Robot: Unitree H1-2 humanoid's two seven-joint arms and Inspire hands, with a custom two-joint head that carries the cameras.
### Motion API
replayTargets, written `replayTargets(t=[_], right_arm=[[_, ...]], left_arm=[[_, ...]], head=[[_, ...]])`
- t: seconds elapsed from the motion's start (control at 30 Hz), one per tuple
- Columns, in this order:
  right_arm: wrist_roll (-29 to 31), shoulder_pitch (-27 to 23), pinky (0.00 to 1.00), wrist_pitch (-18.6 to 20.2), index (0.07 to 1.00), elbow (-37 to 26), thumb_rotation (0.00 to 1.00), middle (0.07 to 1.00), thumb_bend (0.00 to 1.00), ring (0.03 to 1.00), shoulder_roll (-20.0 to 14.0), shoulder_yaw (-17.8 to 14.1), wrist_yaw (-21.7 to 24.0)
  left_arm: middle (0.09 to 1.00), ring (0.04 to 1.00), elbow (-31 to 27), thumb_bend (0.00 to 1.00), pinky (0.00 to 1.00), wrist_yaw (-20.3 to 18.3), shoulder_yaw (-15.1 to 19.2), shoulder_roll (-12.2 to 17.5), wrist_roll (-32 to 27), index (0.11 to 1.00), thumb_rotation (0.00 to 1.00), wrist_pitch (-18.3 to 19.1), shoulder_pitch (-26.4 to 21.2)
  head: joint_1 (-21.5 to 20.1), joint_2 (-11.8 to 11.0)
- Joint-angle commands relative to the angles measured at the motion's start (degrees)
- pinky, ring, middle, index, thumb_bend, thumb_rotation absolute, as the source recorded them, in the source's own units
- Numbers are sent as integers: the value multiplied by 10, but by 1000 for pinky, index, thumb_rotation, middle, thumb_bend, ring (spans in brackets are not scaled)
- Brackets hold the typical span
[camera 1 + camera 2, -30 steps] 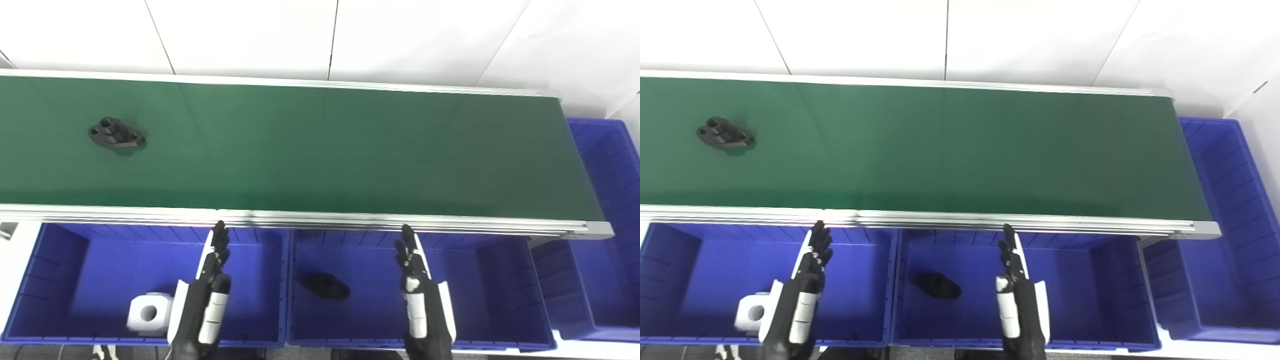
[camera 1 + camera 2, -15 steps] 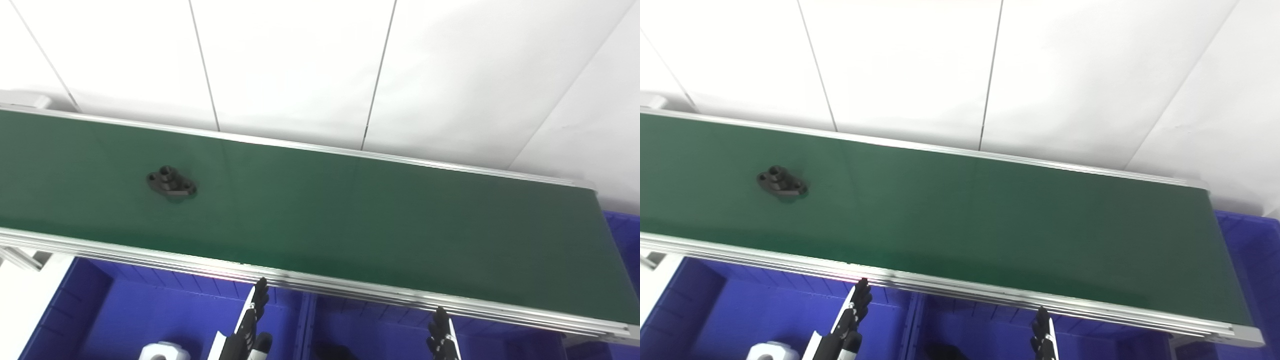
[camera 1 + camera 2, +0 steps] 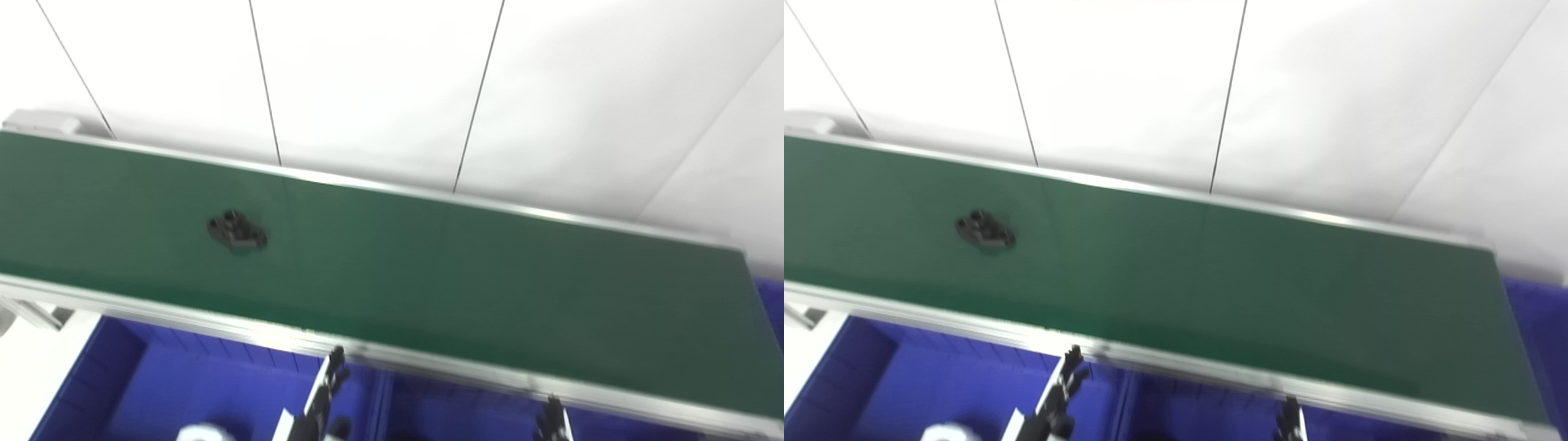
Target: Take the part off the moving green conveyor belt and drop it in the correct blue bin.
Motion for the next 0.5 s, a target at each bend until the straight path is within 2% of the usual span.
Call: replayTargets(t=[0.0, 0.2, 0.3, 0.47], right_arm=[[4, -3, 1000, -36, 1000, -2, 984, 1000, 725, 1000, -3, -3, 13], [8, -4, 1000, -38, 1000, 3, 973, 1000, 713, 1000, -8, -8, 24], [11, -5, 1000, -37, 1000, 3, 960, 1000, 718, 1000, -9, -9, 28], [20, -1, 1000, -25, 1000, -8, 944, 1000, 725, 1000, -10, -10, 37]], left_arm=[[1000, 950, -4, 588, 958, 10, -5, -8, 12, 1000, 1000, -15, 0], [1000, 955, 5, 555, 978, 12, -8, -10, 10, 1000, 1000, -24, -3], [1000, 952, 1, 572, 964, 11, -8, -11, 12, 1000, 1000, -15, -2], [1000, 948, -2, 553, 969, 11, -8, -10, 14, 1000, 1000, -17, -2]], head=[[1, -1], [4, -5], [4, -4], [0, 7]])
